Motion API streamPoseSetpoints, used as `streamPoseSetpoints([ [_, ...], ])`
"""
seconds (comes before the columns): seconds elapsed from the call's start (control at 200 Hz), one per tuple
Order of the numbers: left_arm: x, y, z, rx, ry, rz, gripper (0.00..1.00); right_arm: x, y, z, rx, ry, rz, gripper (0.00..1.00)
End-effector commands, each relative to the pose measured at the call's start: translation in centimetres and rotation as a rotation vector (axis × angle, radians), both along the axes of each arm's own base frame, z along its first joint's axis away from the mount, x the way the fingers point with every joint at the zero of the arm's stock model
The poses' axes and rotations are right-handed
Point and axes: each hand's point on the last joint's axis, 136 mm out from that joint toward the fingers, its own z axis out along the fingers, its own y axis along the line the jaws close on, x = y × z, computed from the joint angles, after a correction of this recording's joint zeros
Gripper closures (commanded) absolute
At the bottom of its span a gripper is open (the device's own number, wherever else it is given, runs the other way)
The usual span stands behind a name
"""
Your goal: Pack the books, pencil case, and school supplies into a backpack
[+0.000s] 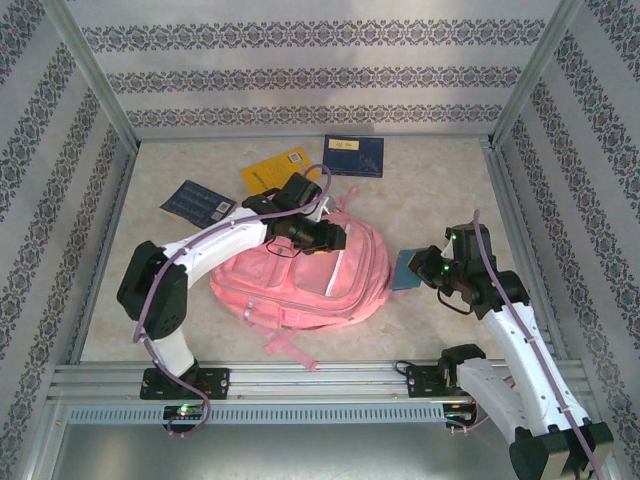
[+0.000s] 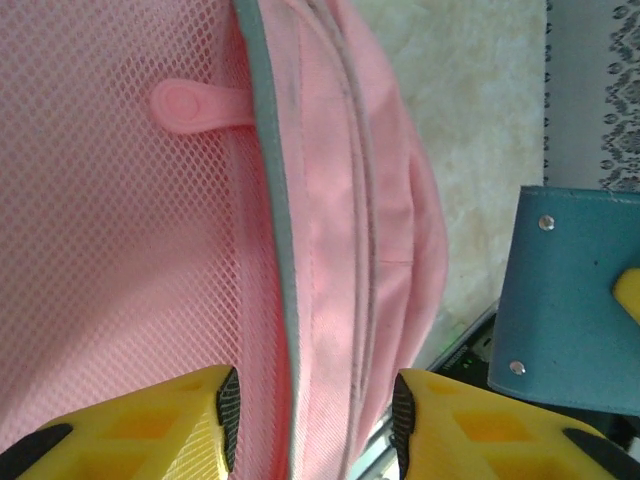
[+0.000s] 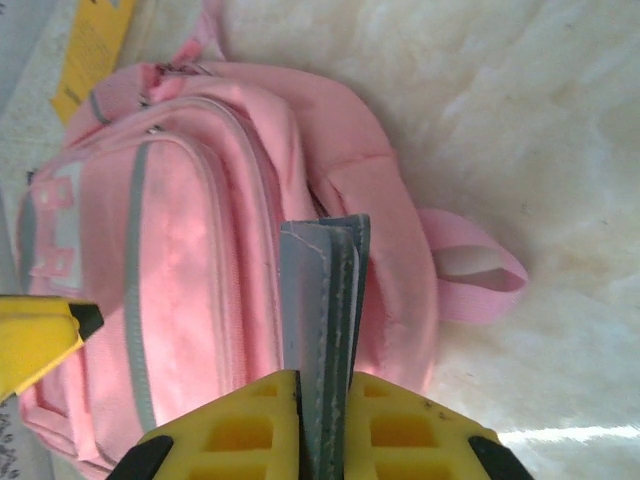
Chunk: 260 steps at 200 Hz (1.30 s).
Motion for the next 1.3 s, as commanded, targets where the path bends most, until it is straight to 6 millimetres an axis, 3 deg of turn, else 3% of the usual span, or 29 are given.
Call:
streamPoseSetpoints([
  [0.0,0.1,-1.6,0.0,-0.014,-0.042,-0.055,0.57,-0.7,-0.5,-0.8,-0.049,0.013,0.014,1.00],
  [0.26,-0.3,-3.1,-1.7,-0.036,0.012,-0.086,0.64,-0.7,-0.3,-1.4,-0.035,0.022,0.017,1.00],
  [0.45,-0.3,-3.6,-1.7,-0.065,0.024,-0.081,1.00,-0.4,-0.5,-0.9,-0.051,0.005,0.015,1.00],
  [0.65,0.2,-2.4,3.0,-0.089,-0.052,-0.068,1.00,0.5,-0.8,1.0,-0.094,-0.054,0.036,1.00],
  [0.774,0.1,-1.0,6.1,-0.127,-0.075,-0.043,1.00,1.6,0.2,2.1,-0.047,-0.101,0.069,1.00],
  [0.949,-0.6,0.5,9.1,-0.170,-0.093,-0.028,1.00,2.9,1.6,1.7,0.039,-0.101,0.075,1.00],
  [1.109,-1.0,1.3,10.6,-0.191,-0.103,-0.028,1.00,4.3,4.2,2.5,0.207,-0.148,0.124,1.00],
  [1.294,-1.3,1.2,9.8,-0.194,-0.063,-0.043,1.00,6.4,7.9,5.1,0.484,-0.235,0.186,1.00],
])
